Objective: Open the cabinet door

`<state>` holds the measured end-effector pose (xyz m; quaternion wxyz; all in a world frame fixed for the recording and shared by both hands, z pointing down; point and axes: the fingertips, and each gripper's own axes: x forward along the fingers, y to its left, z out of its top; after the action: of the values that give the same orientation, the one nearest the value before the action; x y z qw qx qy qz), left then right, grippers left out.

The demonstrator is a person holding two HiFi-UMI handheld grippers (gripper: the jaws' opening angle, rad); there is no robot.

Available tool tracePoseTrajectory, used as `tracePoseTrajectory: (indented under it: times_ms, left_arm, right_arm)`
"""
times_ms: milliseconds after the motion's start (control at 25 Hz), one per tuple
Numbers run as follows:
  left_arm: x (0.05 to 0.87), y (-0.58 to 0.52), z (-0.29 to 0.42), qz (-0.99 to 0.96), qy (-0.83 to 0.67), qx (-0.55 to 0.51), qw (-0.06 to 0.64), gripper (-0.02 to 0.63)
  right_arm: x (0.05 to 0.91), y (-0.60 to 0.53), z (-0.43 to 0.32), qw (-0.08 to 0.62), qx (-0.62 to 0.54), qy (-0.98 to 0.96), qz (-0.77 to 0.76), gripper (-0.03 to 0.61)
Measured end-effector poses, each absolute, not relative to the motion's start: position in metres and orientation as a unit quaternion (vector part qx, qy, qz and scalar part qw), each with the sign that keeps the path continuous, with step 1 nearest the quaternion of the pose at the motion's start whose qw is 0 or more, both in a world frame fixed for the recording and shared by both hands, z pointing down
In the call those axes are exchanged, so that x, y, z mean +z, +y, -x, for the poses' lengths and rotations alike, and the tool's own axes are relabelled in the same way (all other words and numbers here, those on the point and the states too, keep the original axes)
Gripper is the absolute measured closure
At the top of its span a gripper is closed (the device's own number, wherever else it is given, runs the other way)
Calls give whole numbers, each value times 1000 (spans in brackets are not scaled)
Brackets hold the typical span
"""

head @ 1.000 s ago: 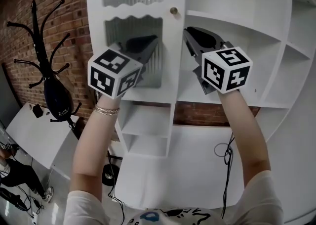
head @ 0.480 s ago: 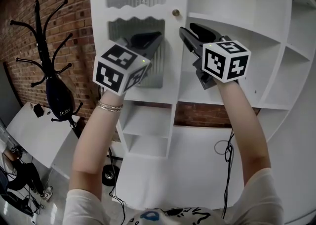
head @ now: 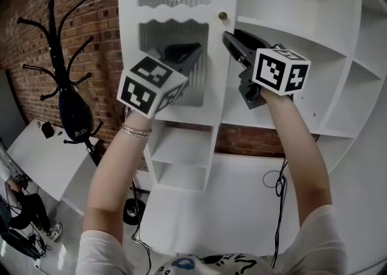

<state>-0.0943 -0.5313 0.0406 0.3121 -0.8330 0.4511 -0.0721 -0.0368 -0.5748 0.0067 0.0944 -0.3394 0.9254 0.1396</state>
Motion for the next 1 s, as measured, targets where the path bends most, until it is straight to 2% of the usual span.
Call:
tracePoseTrajectory:
  times_ms: [80, 360, 800, 1000]
  left_arm:
    - [41, -532, 98, 829, 457, -77, 313, 601]
    - [39, -514, 117, 808, 486, -87, 321, 601]
    - [43, -465, 155, 731, 567, -137, 353, 601]
    - [44, -437, 173, 716, 590, -146, 345, 601]
  right_arm:
    - [7, -570, 36, 90, 144, 926, 338, 460]
    - [7, -520, 38, 85, 192, 929, 306, 466]
    - [15, -453, 43, 114, 243, 932, 244, 472]
    - [13, -429, 47, 140, 247, 935, 213, 472]
